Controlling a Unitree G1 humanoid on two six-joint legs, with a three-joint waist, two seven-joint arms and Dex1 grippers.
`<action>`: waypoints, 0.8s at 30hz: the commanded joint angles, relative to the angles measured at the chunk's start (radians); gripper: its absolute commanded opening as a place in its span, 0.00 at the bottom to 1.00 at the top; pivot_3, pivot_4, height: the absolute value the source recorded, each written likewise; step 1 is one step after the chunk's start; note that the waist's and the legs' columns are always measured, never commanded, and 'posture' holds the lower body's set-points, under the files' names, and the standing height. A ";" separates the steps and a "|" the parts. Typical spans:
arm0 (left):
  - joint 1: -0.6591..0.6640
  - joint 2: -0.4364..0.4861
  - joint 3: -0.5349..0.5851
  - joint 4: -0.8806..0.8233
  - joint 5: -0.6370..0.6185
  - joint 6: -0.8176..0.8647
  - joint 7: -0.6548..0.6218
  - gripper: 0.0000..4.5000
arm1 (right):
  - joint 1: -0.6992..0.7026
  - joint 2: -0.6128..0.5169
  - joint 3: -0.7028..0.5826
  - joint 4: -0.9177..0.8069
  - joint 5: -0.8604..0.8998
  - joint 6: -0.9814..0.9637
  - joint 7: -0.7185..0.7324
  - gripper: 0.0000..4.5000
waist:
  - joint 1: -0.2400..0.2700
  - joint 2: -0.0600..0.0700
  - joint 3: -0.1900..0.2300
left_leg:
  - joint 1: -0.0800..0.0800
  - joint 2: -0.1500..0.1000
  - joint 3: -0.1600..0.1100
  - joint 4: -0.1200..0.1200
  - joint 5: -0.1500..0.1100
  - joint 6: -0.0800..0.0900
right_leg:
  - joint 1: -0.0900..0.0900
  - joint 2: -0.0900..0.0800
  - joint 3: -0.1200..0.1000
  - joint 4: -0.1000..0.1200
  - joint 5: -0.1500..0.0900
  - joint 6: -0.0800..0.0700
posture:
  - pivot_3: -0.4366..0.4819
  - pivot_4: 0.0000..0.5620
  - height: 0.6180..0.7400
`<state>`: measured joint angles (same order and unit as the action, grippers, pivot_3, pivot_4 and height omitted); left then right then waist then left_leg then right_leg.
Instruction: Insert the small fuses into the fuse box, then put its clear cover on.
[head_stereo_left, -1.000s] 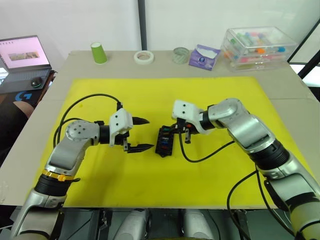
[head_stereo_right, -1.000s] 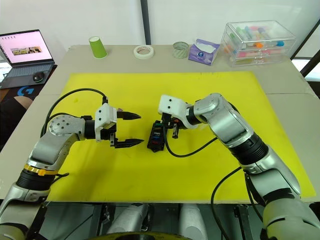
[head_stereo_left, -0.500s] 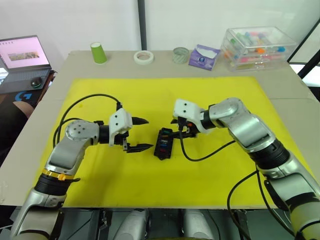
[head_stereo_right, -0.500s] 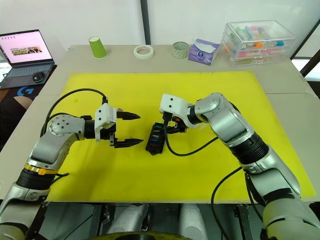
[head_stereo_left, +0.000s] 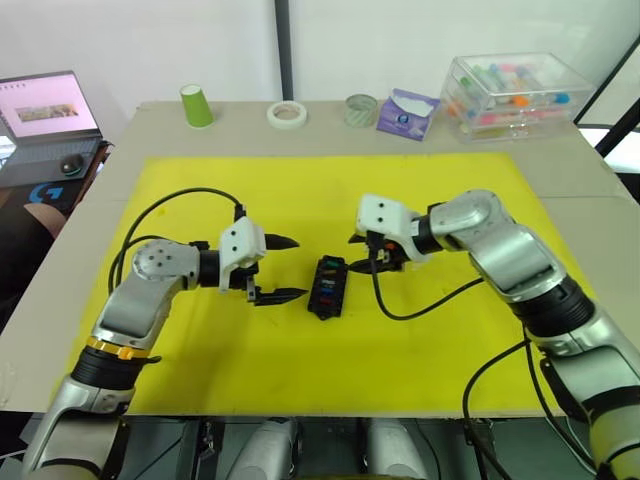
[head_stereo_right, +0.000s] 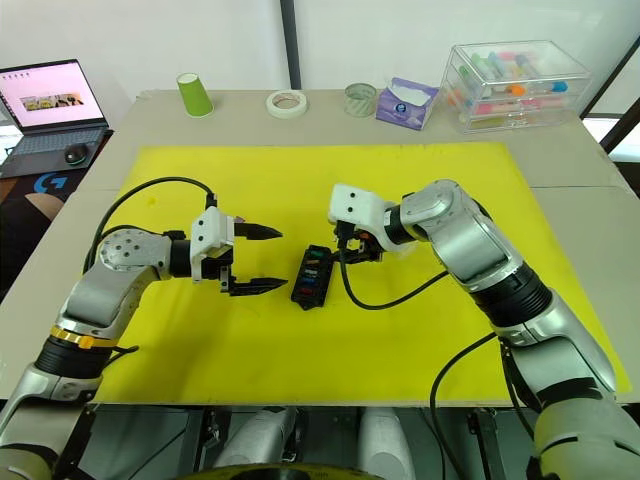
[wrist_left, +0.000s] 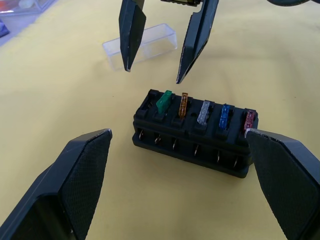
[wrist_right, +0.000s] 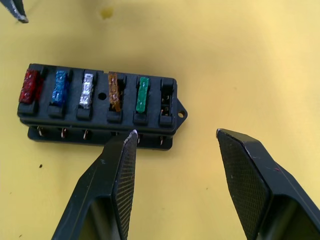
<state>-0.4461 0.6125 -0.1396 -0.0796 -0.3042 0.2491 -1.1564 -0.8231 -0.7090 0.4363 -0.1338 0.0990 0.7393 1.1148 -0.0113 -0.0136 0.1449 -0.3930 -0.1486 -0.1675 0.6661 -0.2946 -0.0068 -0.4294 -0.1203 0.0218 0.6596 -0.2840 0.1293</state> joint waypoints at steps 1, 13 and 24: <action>-0.023 -0.016 -0.002 -0.007 -0.012 -0.015 -0.006 1.00 | 0.038 0.006 -0.122 -0.059 0.073 -0.099 0.011 0.56 | 0.001 0.000 0.000 | 0.000 0.000 0.000 0.000 0.000 0.000 | 0.000 0.000 0.000 0.000 0.000 0.000 | 0.48 0.27 1.00; -0.044 -0.066 0.001 -0.004 -0.030 0.021 0.011 1.00 | 0.106 0.116 -0.143 -0.085 0.103 -0.080 -0.099 0.00 | -0.001 0.000 0.000 | 0.000 0.000 0.000 0.000 0.000 0.000 | 0.000 0.000 0.000 0.000 0.000 0.000 | 0.48 0.27 1.00; -0.046 -0.058 -0.005 0.003 -0.014 0.016 0.000 1.00 | 0.116 0.134 -0.112 -0.061 0.100 -0.080 -0.108 0.00 | -0.002 0.000 0.000 | 0.000 0.000 0.000 0.000 0.000 0.000 | 0.000 0.000 0.000 0.000 0.000 0.000 | 0.48 0.27 1.00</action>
<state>-0.4791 0.5469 -0.1472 -0.0661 -0.3150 0.2770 -1.1530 -0.7022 -0.5850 0.3310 -0.1883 0.1994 0.6699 1.0099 -0.0130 -0.0136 0.1449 -0.3930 -0.1486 -0.1677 0.6663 -0.2946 -0.0068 -0.4293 -0.1201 0.0217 0.6596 -0.2840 0.1292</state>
